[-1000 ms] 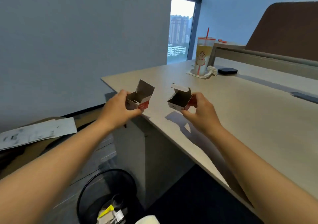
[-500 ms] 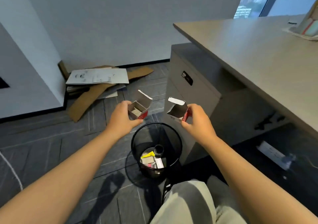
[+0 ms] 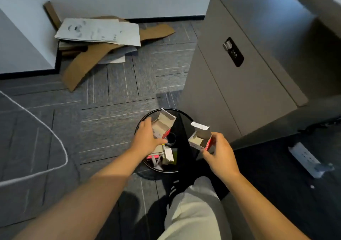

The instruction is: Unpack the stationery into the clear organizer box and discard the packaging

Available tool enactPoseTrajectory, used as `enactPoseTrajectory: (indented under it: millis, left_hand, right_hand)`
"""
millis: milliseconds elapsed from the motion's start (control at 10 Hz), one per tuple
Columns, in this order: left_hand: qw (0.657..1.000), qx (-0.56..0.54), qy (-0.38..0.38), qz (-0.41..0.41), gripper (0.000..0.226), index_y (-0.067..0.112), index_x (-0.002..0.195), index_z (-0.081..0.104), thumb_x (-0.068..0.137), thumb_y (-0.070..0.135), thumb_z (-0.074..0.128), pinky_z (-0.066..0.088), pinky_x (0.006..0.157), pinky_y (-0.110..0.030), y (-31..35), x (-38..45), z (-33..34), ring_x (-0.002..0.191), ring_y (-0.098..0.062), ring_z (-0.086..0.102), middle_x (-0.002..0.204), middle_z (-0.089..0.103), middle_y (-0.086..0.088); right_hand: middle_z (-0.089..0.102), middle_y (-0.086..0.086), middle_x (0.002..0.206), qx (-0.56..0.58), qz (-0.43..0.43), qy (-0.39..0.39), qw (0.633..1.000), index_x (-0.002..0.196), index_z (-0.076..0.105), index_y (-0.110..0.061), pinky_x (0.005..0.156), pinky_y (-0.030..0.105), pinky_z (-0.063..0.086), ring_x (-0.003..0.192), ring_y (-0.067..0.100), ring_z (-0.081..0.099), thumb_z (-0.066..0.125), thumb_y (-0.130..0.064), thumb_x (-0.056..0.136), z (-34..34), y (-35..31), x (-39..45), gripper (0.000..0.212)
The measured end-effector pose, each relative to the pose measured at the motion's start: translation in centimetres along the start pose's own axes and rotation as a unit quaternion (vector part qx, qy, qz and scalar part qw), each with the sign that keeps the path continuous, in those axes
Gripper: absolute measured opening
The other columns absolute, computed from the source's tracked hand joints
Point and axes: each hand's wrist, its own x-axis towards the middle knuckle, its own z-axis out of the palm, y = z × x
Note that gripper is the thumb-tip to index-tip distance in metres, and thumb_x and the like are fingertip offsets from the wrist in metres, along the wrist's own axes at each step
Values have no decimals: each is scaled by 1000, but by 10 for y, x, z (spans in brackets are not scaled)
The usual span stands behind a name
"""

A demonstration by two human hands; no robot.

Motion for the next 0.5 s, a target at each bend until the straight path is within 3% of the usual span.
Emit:
enactPoseTrajectory:
  millis: [100,200,300,400,500]
  left_hand:
    - [997,46,-57,-20,94,2,141,16,72,30,73,23,109,-33,-8,14,8,137,-29,24,147,25,-18]
    - [991,118,-67,3,61,2,128,41,79,28,66,33,101,-34,-20,19,6,125,-32,39,133,43,-20]
    - [981,173,-82,34,45,3,120,49,82,24,61,39,97,-37,-26,18,-6,117,-31,46,124,51,-17]
    - [971,216,-72,72,35,6,112,53,83,25,58,41,94,-39,-28,16,-20,112,-30,48,118,55,-13]
    - [960,256,-80,79,35,7,114,51,85,26,55,40,94,-39,-26,13,-28,112,-29,47,117,54,-13]
  right_hand:
    - [46,-4,103,6,6,-11,1000,112,47,-14,77,22,37,96,12,48,63,-10,80,12,3,12,37]
    - [46,4,110,-36,-11,-18,999,112,47,-12,79,22,35,99,16,46,61,-12,80,26,-4,26,35]
    - [45,10,118,-88,-32,-38,995,117,44,-9,84,29,38,111,24,43,59,-13,82,40,-14,42,38]
    - [34,13,136,-177,-61,-82,979,137,24,-9,97,37,37,126,30,33,57,-20,85,52,-18,55,63]
    - [24,15,146,-270,-80,-132,950,141,18,-9,105,38,30,133,31,25,52,-26,88,55,-19,57,65]
